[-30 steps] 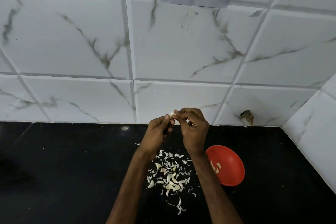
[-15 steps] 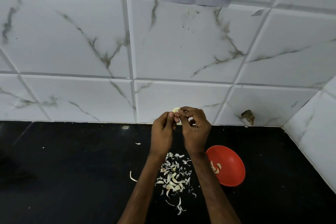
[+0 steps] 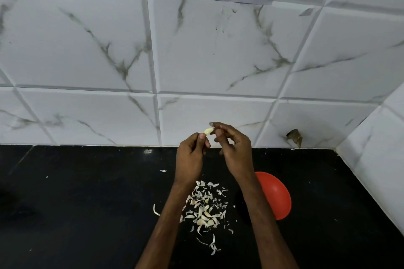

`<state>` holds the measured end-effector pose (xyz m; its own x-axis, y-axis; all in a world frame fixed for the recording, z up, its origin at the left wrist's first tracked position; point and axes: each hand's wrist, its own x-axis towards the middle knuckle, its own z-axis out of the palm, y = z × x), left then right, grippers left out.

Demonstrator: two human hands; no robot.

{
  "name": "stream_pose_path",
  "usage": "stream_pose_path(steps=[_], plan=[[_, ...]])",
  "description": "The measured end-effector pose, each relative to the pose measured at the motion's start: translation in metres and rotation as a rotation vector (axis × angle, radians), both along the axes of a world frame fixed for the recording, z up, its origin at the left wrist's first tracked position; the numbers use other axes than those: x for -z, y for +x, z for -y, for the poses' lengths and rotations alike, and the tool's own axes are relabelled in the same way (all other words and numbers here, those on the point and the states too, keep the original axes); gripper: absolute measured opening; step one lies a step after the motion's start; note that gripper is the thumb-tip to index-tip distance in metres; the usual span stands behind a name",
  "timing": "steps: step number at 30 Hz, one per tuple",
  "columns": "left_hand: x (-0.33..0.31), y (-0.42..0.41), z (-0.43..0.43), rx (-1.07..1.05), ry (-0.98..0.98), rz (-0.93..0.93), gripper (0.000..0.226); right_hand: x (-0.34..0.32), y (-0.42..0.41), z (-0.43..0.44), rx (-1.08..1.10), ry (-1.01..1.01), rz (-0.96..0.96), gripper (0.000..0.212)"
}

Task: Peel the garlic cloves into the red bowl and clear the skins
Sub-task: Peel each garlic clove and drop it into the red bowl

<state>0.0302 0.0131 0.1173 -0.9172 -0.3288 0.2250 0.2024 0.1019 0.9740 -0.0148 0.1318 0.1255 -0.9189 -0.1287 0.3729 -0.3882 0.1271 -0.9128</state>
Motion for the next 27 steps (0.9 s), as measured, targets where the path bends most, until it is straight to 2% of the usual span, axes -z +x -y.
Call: stream_pose_path(steps=[5, 9, 13, 15, 21, 24, 27], plan=[[0.002, -0.001, 0.002, -0.013, -0.163, 0.044, 0.037, -0.008, -0.006, 0.005, 0.038, 0.018, -0.005, 0.009], [0.006, 0.000, 0.007, -0.042, -0.393, 0.032, 0.032, -0.009, -0.006, 0.005, 0.000, -0.014, 0.176, 0.011], [0.010, 0.002, 0.019, -0.052, -0.693, -0.124, 0.028, -0.016, -0.007, 0.000, -0.098, -0.079, 0.457, 0.021], [0.010, 0.001, 0.024, -0.074, -0.771, -0.175, 0.029, -0.019, -0.008, -0.005, -0.133, -0.067, 0.567, 0.021], [0.017, -0.002, 0.026, -0.041, -0.744, -0.196, 0.024, -0.021, -0.008, -0.012, -0.184, -0.094, 0.658, 0.017], [0.020, -0.002, 0.025, -0.043, -0.627, -0.164, 0.024, -0.016, -0.004, -0.008, -0.217, -0.284, 0.693, 0.013], [0.017, -0.001, 0.020, -0.019, -0.371, -0.111, 0.025, -0.007, 0.001, 0.000, -0.215, -0.503, 0.715, 0.016]])
